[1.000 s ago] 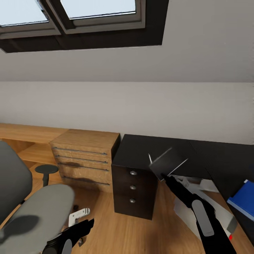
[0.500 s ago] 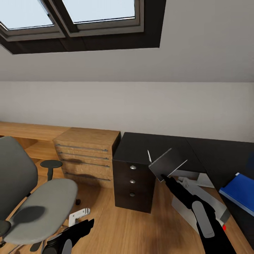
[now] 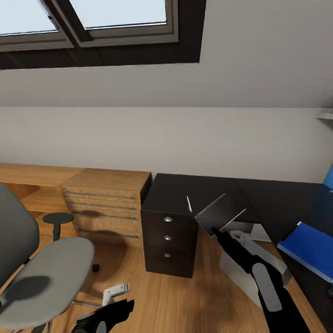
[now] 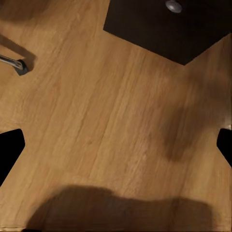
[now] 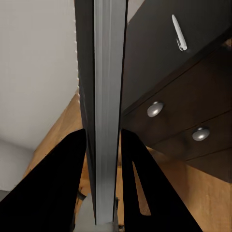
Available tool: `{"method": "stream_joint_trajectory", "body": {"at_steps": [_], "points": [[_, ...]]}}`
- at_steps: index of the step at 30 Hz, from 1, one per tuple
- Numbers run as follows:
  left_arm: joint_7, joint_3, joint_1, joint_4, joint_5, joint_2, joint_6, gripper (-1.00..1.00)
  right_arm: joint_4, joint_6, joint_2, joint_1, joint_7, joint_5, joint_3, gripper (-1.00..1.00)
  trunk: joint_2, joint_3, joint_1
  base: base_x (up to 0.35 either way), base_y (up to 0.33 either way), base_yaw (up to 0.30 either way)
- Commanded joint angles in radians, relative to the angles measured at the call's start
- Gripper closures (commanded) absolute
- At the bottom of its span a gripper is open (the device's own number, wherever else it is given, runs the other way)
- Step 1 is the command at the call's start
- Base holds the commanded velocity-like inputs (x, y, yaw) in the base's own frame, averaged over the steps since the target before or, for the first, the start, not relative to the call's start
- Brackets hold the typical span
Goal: In the bedroom, organize the workspace by keeping the computer under the desk, ensuring the monitor is on the desk, placing the keyboard on the desk next to the monitor, placing the mouse on the desk next to the keyboard, moving the folder from the swivel chair onto the desk next to the mouse, stacking the notebook on top of the folder with the pen on top of the notebook, and positioning the swivel chair next to the desk.
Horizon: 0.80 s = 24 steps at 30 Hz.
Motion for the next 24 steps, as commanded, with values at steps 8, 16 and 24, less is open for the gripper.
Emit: {"method": "stream_joint_trajectory", "body": {"at_steps": [8,16,24], "points": [[0.002,-0.002,0.000,0.332,0.004,-0.001,-0.289,-1.00,-0.023,0.066,-0.001,-0.001,0.031,-0.032,-0.006,1.00,0.027,0.011,-0.015,0.000,0.000,-0.052],[0.001,-0.003,0.000,0.388,0.003,0.043,-0.352,-1.00,-0.023,0.202,-0.022,-0.001,0.036,-0.125,-0.170,1.00,0.083,0.037,-0.046,0.000,0.000,-0.154],[0.001,-0.003,0.000,0.389,0.003,0.043,-0.352,-1.00,-0.022,0.246,-0.023,-0.001,0.036,-0.154,-0.234,1.00,0.139,0.062,-0.077,0.000,0.000,-0.072]]}}
